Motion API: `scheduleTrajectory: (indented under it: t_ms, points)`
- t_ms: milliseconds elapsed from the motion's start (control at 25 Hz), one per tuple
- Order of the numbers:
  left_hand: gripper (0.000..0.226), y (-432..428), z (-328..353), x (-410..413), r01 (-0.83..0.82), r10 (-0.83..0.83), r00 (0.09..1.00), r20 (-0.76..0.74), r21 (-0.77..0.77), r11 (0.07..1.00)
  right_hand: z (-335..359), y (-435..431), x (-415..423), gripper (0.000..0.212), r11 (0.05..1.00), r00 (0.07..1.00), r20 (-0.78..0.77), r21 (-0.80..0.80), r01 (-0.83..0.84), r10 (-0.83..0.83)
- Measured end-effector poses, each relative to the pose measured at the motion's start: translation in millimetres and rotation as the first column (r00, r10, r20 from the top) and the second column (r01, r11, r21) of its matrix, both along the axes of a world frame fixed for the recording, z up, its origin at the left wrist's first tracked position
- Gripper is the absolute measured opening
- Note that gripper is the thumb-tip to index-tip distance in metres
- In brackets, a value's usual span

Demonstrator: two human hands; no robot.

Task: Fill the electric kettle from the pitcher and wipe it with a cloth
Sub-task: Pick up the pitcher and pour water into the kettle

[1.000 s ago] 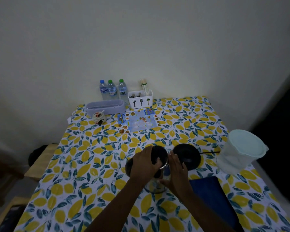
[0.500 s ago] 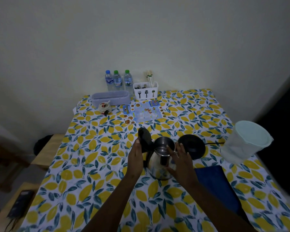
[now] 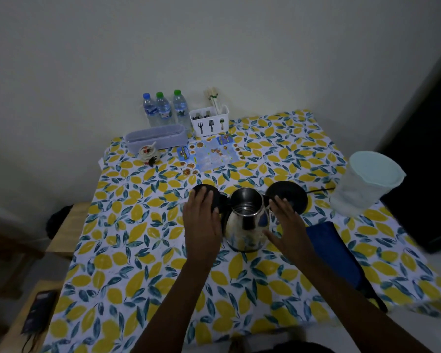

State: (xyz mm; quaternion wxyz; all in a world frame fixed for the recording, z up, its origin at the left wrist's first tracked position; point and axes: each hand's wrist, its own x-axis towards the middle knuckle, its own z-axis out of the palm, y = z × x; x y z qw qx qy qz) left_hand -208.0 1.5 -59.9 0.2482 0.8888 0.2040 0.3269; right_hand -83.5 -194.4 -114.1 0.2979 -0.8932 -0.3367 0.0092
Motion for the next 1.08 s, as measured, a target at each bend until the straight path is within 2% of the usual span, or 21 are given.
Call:
scheduleTrajectory:
  t_ms: [80,280,560,680,800,960,1080]
  points:
    - [0.041,-19,3,15,0.135,-0.13,0.988,-0.083,0.06,0.989,4,-21,6,0.075,0.998,0.999,0.01,0.048,0.034,-0.034]
    - [0.045,-94,-2,85,0.417,-0.406,0.878,-0.252,-0.011,0.909,17,-99,39,0.07,0.973,0.979,0.0,0.109,0.202,-0.204]
    - [0.05,-202,-14,209,0.636,-0.598,0.713,-0.365,-0.023,0.772,26,-220,110,0.064,0.891,0.903,0.006,0.16,0.424,-0.431]
    - [0.053,-231,-14,251,0.668,-0.621,0.691,-0.368,0.0,0.744,22,-249,147,0.059,0.867,0.887,-0.041,0.193,0.459,-0.46]
    - [0.066,-254,-11,293,0.701,-0.597,0.621,-0.508,0.021,0.712,20,-264,192,0.053,0.863,0.886,-0.109,0.201,0.464,-0.451]
    - [0.092,-275,-8,339,0.741,-0.41,0.507,-0.758,0.14,0.657,16,-263,251,0.047,0.879,0.881,-0.217,0.142,0.455,-0.421]
    - [0.1,-285,-17,346,0.731,-0.322,0.498,-0.805,0.19,0.656,9,-257,286,0.039,0.881,0.846,-0.389,0.148,0.449,-0.366]
